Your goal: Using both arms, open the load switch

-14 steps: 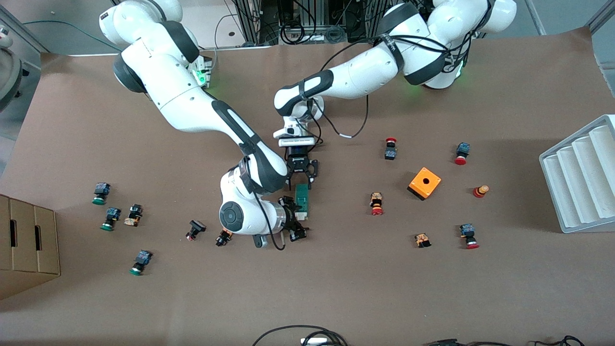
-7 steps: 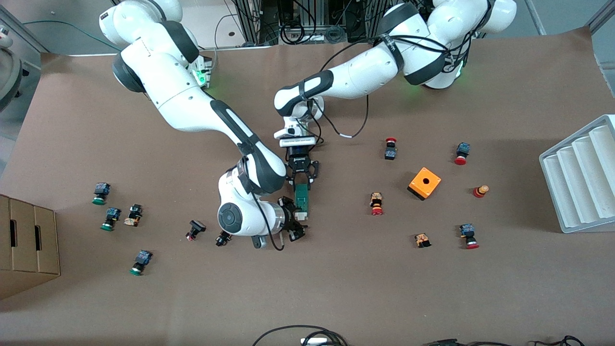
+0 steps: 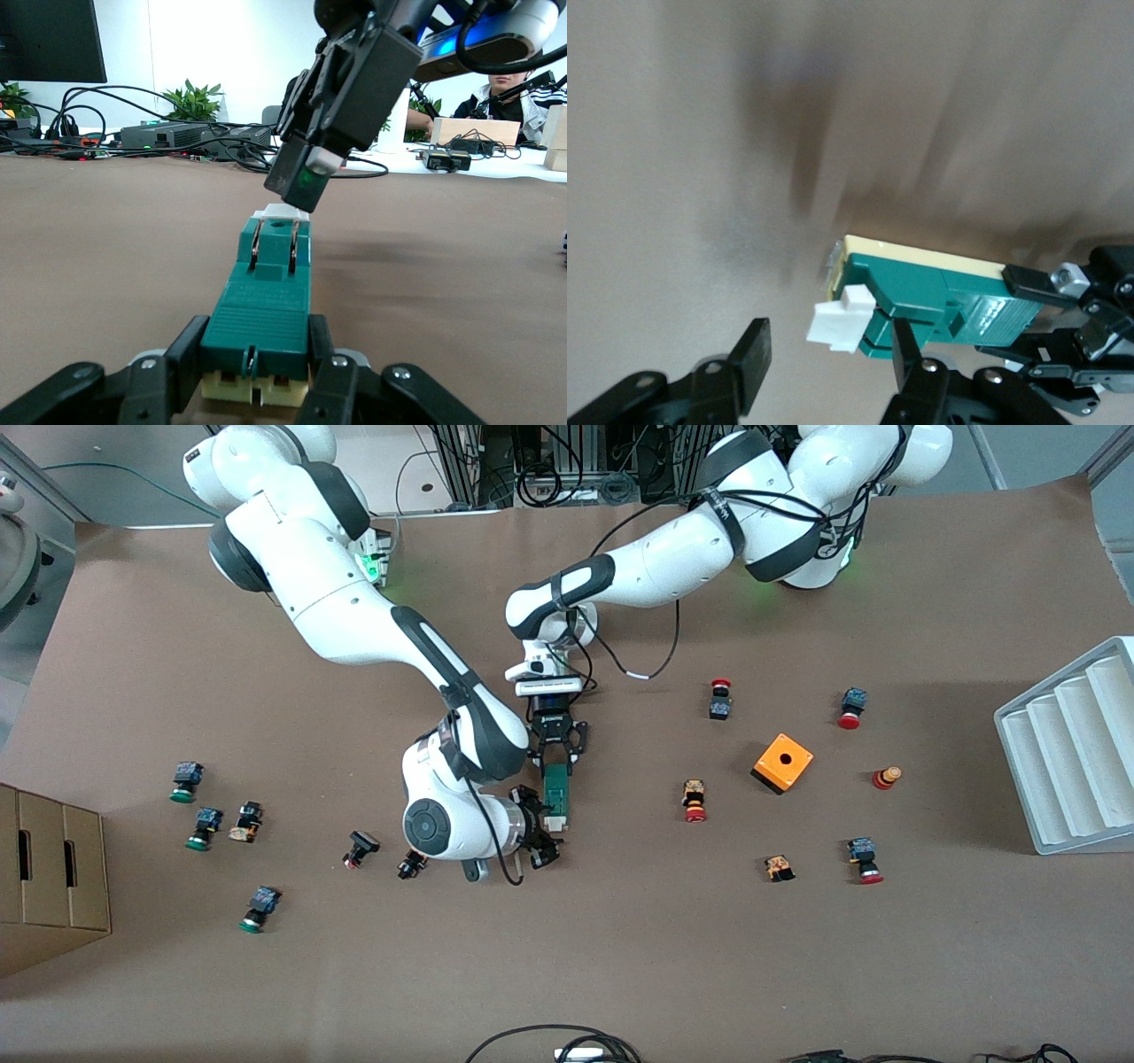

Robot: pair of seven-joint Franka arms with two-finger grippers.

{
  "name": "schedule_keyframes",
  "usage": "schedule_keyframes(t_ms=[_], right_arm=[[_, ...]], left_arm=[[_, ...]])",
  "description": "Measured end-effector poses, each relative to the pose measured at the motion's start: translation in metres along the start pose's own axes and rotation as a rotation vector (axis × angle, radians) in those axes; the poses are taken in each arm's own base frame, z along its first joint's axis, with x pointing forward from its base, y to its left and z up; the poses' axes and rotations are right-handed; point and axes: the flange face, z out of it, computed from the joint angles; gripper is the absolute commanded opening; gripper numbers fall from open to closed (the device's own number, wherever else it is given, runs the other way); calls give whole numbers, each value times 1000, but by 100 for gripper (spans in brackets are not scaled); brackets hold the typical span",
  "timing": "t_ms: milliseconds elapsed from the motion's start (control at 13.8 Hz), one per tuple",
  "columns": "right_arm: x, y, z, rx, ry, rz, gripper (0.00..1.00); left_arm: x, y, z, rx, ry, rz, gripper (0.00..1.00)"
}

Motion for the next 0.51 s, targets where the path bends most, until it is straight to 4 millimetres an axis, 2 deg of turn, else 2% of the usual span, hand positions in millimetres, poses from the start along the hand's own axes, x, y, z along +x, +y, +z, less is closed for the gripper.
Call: schedule_keyframes(t_ms=[509], right_arm=[[-9,3,4,0,9,178,63]], left_arm=[[0,0,0,0,0,0,49]])
